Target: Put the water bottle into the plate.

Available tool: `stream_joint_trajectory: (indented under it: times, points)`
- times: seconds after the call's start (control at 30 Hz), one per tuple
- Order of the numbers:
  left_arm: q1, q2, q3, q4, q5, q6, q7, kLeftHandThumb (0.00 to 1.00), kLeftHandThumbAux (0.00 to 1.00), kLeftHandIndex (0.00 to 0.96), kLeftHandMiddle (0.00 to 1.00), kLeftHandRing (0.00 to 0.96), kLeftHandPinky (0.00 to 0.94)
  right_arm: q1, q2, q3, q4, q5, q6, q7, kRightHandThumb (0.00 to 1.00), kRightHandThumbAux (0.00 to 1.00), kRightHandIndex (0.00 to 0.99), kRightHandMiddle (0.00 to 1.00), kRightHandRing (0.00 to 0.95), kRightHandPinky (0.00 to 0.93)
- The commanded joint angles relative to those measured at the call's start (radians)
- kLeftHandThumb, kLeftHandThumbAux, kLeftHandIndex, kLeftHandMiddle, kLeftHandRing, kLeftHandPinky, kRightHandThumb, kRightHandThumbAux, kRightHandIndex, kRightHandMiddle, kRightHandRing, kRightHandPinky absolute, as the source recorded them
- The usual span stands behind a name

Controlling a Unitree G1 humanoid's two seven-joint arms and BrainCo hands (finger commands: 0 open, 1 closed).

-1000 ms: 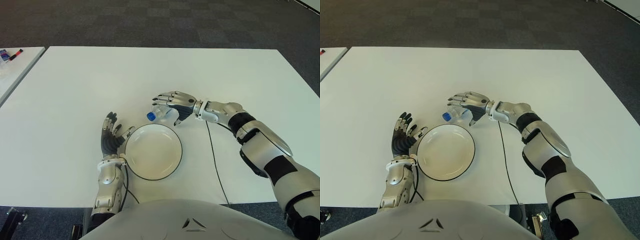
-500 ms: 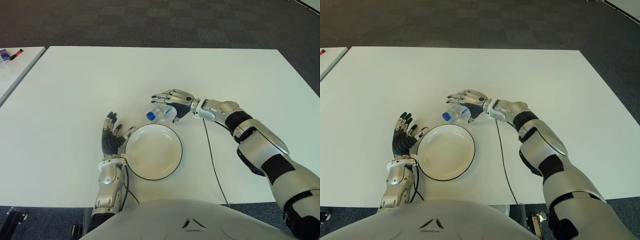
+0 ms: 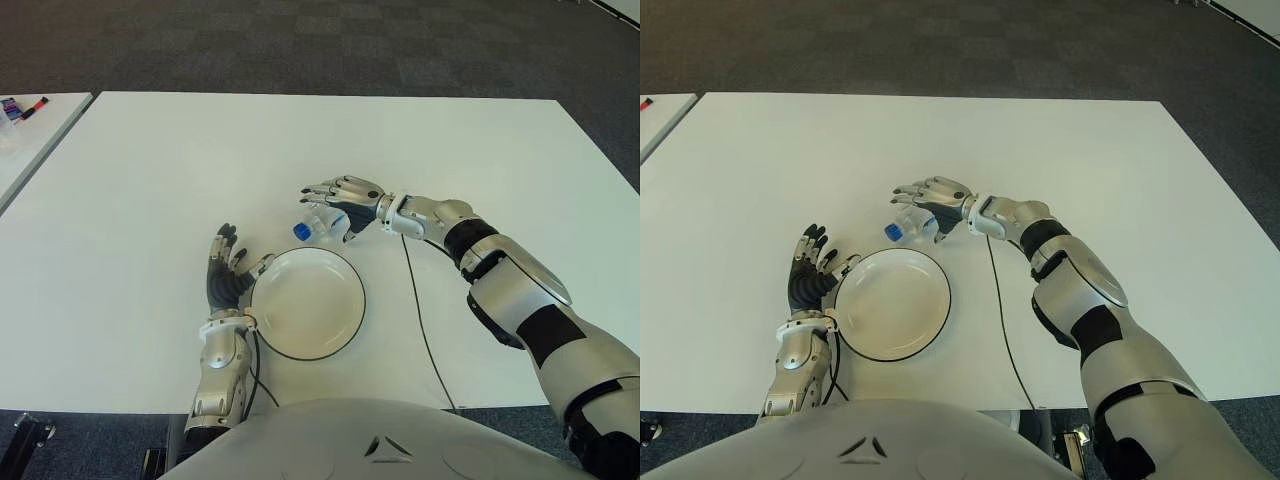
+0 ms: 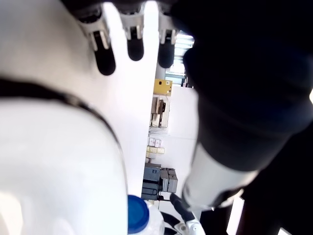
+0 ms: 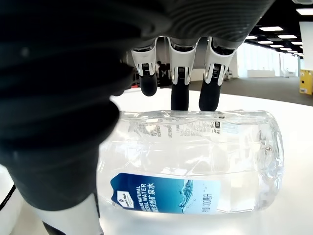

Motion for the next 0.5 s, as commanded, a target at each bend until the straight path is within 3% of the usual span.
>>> stream_joint_trajectory:
  times: [0.03,0.5]
  points:
    - [0.025,-0.072,-0.011,0.015,-0.004,0.025,0.012,0.000,0.948,0.102,0.102,0.072,0.101,-0.018,0.013,0.003,0.025,0.000,0.017,0.023,0.000,0.898,0.000,0.000,0.161,0.476]
    - [0.026,-0.078,-0.013,0.020,-0.010,0.017,0.013,0.000,0.954,0.103,0.109,0.075,0.107,-0.031,0.038,-0.005,0.057,0.026,0.039,0.064,0.000,0.910,0.000,0.000,0.056,0.180]
